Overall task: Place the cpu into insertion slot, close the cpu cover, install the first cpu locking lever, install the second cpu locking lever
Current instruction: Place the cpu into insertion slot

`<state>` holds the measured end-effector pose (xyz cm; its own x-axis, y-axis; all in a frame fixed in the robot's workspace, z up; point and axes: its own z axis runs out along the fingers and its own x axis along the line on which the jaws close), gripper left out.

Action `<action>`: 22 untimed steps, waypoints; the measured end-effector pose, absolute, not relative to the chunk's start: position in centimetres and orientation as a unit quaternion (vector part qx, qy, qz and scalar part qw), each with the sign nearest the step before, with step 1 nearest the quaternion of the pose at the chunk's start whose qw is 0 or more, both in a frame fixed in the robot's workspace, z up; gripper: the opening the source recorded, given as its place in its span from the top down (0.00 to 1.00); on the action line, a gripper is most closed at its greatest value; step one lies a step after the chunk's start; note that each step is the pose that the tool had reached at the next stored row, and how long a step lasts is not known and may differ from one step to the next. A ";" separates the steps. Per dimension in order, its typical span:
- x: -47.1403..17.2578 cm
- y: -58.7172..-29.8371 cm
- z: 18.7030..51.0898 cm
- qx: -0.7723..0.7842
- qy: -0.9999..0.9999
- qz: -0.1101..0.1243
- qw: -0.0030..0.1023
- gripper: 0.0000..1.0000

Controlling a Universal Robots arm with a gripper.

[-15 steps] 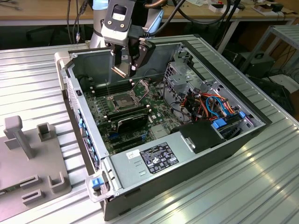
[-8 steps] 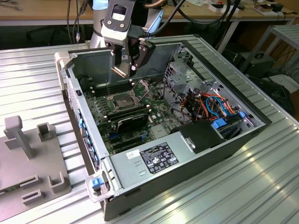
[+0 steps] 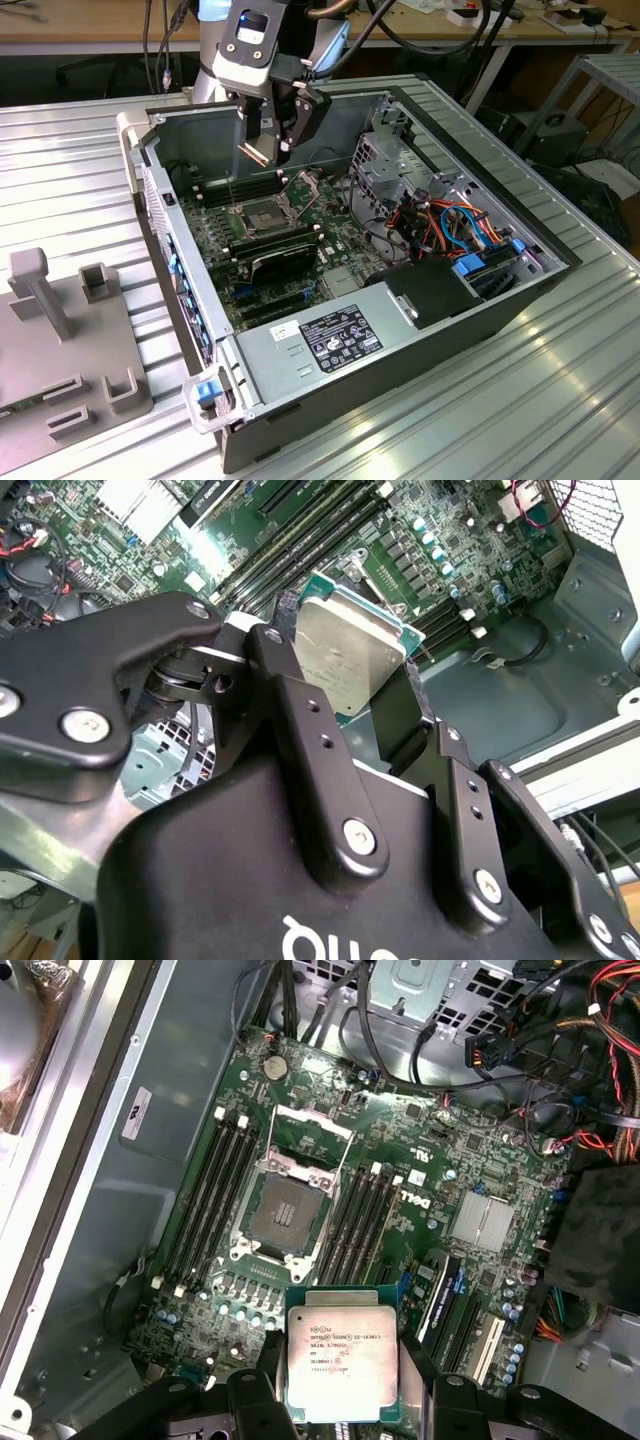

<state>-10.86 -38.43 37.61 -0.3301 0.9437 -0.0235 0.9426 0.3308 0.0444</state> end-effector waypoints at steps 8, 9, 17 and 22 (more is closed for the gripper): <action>-10.7 -38.3 37.5 0.616 0.787 0.010 0.023 0.45; -10.7 -38.3 37.5 0.617 0.786 0.010 0.023 0.45; -10.7 -38.3 37.4 0.618 0.786 0.010 0.023 0.45; -10.7 -38.2 37.2 0.654 0.756 0.009 0.023 0.45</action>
<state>-10.72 -38.18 37.17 -0.1424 0.9895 -0.0236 0.9887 0.1434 0.0442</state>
